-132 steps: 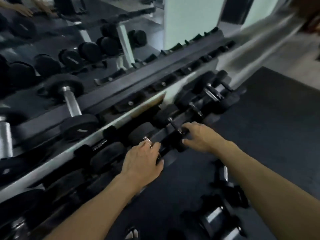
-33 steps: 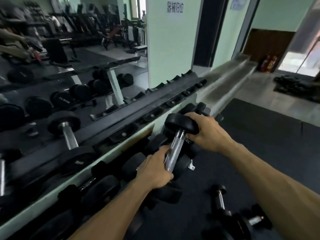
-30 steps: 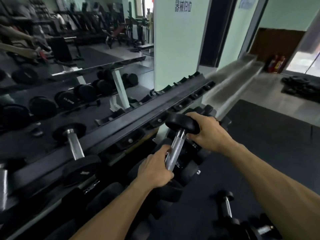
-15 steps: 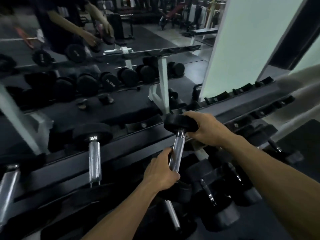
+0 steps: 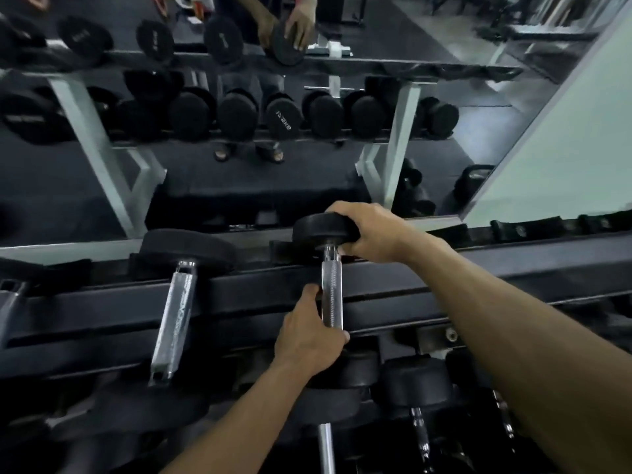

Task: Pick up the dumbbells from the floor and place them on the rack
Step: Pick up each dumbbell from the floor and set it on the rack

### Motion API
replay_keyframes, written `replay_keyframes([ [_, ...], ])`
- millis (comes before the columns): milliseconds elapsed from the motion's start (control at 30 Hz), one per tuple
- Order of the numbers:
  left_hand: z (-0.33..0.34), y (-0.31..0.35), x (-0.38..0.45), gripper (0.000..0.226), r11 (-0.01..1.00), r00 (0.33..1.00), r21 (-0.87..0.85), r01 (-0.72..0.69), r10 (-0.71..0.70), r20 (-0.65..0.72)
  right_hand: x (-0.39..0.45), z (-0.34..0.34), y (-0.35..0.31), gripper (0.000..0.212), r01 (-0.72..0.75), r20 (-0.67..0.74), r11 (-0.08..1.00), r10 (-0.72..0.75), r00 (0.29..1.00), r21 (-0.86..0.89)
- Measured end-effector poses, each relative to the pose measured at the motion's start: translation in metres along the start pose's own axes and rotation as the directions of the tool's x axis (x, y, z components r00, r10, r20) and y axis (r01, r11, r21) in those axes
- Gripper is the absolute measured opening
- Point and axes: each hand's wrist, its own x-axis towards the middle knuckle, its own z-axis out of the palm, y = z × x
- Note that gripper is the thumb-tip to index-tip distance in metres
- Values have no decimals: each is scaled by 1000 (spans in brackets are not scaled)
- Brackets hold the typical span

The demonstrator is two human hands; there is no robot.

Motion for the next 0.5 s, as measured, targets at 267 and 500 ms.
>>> replay_keyframes([
  [267,-6,13,-12,72,992,1000,122,-13,15,-16,-11,8,-6,49,-100,-85,994,96,992,-44],
  [500,-32,30,-49,48,847,961,493,-196,266,-74,-61,-4,-21,56,-220,-150,967,200,968,-132],
])
